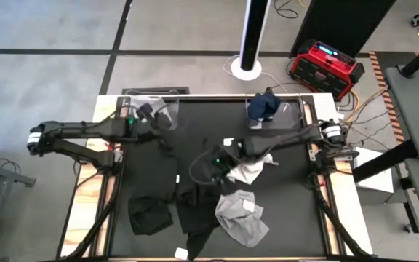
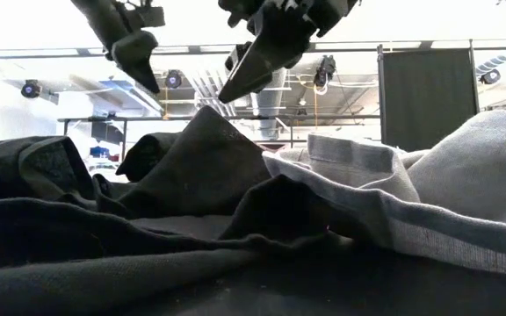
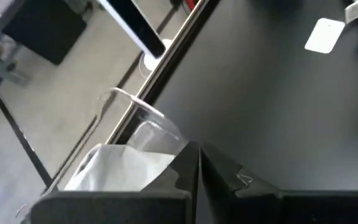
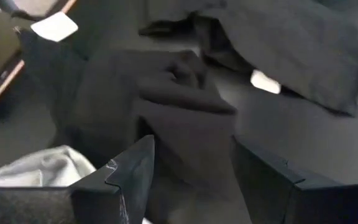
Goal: Sort towels by color in basket
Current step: Put the right black towel into the right transparent bin
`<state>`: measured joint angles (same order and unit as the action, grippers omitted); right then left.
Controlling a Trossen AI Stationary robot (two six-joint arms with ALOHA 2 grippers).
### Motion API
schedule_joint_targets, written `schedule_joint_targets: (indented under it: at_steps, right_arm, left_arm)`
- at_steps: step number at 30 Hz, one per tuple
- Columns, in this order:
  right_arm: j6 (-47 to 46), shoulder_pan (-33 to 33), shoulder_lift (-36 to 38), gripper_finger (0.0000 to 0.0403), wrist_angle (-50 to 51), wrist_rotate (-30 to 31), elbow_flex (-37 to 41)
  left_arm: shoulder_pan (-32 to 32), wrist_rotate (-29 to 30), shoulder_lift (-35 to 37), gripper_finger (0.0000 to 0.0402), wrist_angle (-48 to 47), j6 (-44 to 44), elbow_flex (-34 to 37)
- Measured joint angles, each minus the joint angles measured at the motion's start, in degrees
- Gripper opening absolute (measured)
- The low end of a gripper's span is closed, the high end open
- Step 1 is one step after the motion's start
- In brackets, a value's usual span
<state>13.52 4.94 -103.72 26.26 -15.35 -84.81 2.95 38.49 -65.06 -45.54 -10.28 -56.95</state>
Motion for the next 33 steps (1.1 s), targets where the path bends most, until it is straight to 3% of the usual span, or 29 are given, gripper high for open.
schedule_joint_targets:
  at_steps: [8,13,23,29,33]
  right_arm:
    - [-9.1,3.1,0.0,0.0203,-7.6,0.4,5.0]
    - [-16.9,5.8,0.0,0.0203,-7.8,0.6,6.3]
    - [-29.0,13.6,0.0,0.0203,1.1,12.9,6.6]
    - [-30.9,15.1,-0.3,0.0203,-3.0,23.7,6.8]
    - [-30.4,15.0,-0.4,0.0203,-6.9,24.5,6.8]
  left_arm:
    - [-11.6,7.0,-0.3,0.0000,-0.1,-7.4,0.1]
    - [-14.4,7.6,-1.3,0.0000,-0.3,-10.9,0.1]
    - [-14.9,8.7,-5.5,0.0000,-0.3,-13.2,0.1]
    - [-14.9,9.0,-8.2,0.0000,-0.1,-13.9,0.1]
    - [-14.9,9.0,-9.4,0.0000,-0.1,-14.1,0.1]
